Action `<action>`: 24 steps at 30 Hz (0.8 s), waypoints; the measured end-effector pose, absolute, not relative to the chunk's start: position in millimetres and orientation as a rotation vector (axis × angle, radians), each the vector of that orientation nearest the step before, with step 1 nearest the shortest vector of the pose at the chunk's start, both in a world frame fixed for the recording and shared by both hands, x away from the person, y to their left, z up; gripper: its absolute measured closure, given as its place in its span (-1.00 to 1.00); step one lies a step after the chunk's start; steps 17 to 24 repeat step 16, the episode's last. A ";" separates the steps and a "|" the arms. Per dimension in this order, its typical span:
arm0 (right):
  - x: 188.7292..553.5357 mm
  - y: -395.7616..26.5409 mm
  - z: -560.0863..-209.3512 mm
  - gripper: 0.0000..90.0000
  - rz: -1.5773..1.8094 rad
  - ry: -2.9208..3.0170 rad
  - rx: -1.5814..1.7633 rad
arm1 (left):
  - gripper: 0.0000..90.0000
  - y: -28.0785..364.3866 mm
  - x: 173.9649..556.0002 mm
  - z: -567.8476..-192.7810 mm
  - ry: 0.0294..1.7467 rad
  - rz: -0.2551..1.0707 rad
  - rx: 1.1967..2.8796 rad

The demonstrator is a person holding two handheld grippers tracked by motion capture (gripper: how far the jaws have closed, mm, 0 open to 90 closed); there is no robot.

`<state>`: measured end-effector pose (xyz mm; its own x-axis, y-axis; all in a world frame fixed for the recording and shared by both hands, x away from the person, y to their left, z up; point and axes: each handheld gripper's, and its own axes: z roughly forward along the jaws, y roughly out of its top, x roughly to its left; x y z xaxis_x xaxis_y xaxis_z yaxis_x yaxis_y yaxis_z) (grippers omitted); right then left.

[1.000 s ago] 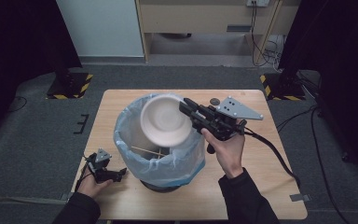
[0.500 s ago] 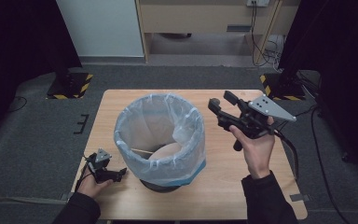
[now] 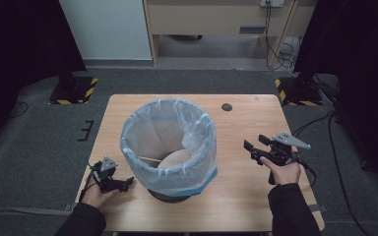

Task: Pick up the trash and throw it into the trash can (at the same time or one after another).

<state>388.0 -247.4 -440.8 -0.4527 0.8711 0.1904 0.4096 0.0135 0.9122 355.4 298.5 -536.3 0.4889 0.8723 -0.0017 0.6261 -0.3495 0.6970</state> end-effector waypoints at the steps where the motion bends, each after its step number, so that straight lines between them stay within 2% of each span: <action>1: 388.7 -250.3 -449.1 -0.35 1.407 1.883 1.308 | -1.00 298.5 355.4 -536.4 1.228 0.497 2.095; 8: 392.2 -262.9 -497.8 -0.42 1.184 2.077 1.346 | -1.00 298.6 355.4 -536.3 1.229 0.497 2.096; 14: 393.7 -271.0 -509.3 -0.50 1.053 2.149 1.323 | -1.00 298.7 355.4 -536.3 1.229 0.495 2.095; 24: 394.4 -275.0 -512.2 -0.51 1.030 2.157 1.328 | -1.00 298.8 355.4 -536.4 1.228 0.494 2.093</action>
